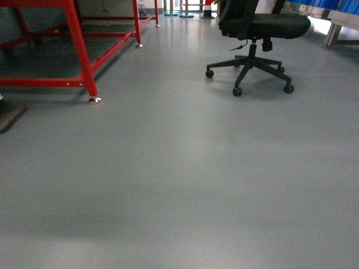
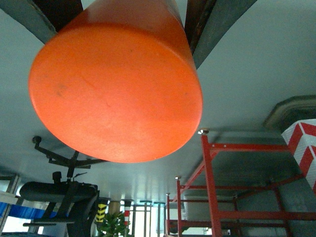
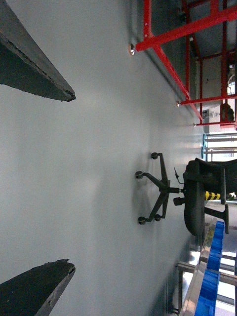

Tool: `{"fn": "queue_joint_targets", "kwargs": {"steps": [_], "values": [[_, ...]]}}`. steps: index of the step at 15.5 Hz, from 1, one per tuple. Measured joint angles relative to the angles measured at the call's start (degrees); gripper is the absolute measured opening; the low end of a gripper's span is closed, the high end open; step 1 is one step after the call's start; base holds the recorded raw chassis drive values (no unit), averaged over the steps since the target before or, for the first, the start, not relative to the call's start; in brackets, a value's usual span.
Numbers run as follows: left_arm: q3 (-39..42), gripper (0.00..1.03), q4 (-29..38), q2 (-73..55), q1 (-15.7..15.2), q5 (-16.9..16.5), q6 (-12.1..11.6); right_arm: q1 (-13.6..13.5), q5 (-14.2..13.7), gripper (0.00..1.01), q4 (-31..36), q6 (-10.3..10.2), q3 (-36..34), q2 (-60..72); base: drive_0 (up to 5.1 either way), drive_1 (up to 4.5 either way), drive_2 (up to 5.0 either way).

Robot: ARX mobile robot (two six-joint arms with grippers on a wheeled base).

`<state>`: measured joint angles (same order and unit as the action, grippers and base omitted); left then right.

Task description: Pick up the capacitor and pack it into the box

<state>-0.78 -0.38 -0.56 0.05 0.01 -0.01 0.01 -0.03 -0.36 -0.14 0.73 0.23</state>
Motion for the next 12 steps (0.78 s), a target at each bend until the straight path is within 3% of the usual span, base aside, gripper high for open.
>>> {"fn": "queue_joint_targets", "kwargs": {"steps": [12], "values": [[0.0, 0.44, 0.0, 0.0, 0.0, 0.0, 0.0, 0.0, 0.0, 0.98, -0.2, 0.0, 0.0, 0.0, -5.1, 2.37, 2.4]]}}
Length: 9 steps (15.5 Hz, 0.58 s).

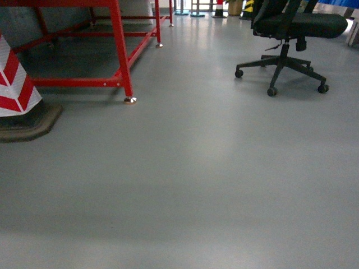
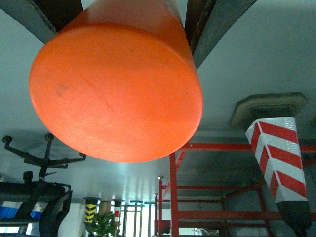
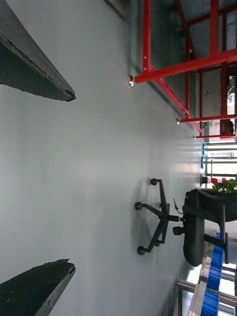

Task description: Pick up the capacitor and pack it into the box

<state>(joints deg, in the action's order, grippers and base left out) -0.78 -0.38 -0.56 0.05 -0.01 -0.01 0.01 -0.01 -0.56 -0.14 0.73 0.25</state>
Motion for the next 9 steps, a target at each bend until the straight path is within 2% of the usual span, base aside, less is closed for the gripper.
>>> {"fn": "queue_joint_targets", "kwargs": {"steps": [9], "values": [[0.0, 0.44, 0.0, 0.0, 0.0, 0.0, 0.0, 0.0, 0.0, 0.98, 0.2, 0.0, 0.0, 0.0, -5.1, 2.35, 2.4]]}}
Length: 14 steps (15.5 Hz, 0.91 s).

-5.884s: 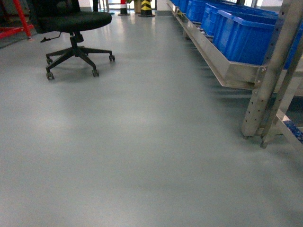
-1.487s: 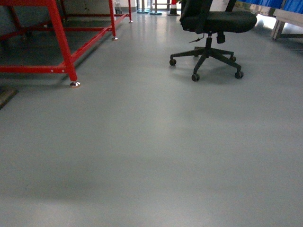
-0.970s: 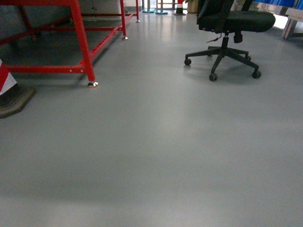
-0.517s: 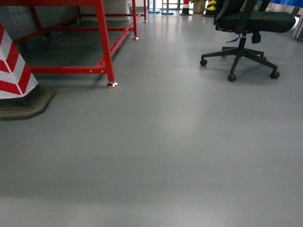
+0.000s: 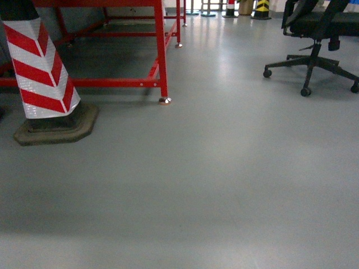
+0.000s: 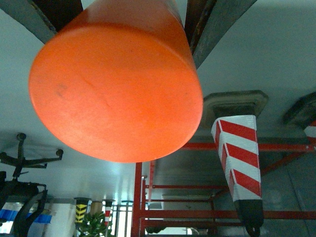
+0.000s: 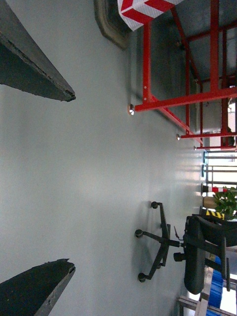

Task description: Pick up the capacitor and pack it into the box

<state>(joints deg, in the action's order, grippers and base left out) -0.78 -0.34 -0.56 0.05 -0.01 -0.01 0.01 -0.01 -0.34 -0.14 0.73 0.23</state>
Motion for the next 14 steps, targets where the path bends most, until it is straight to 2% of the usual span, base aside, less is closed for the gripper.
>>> {"fn": "queue_joint_targets", "kwargs": {"steps": [14], "values": [[0.0, 0.44, -0.2, 0.0, 0.0, 0.1, 0.0, 0.0, 0.0, 0.98, 0.0, 0.0, 0.0, 0.0, -5.1, 2.39, 2.4]]}}
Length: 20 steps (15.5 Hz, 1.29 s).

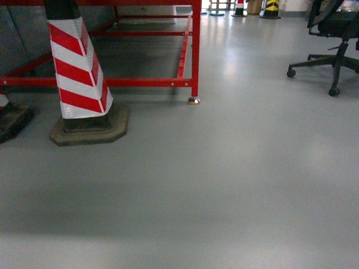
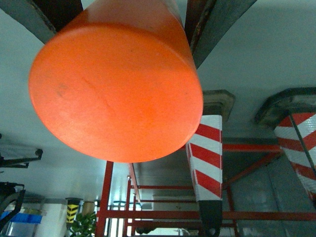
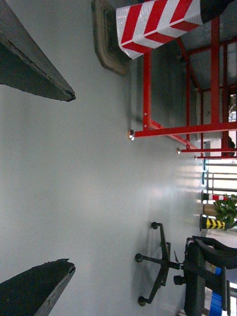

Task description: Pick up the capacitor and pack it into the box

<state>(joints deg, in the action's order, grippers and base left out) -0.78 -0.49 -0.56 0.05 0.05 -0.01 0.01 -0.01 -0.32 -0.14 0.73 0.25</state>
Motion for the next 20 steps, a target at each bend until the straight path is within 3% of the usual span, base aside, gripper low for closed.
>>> {"fn": "queue_joint_targets", "kwargs": {"steps": [20], "values": [[0.0, 0.44, 0.2, 0.0, 0.0, -0.1, 0.0, 0.0, 0.0, 0.98, 0.0, 0.0, 0.0, 0.0, -5.0, 2.44, 2.4]]}}
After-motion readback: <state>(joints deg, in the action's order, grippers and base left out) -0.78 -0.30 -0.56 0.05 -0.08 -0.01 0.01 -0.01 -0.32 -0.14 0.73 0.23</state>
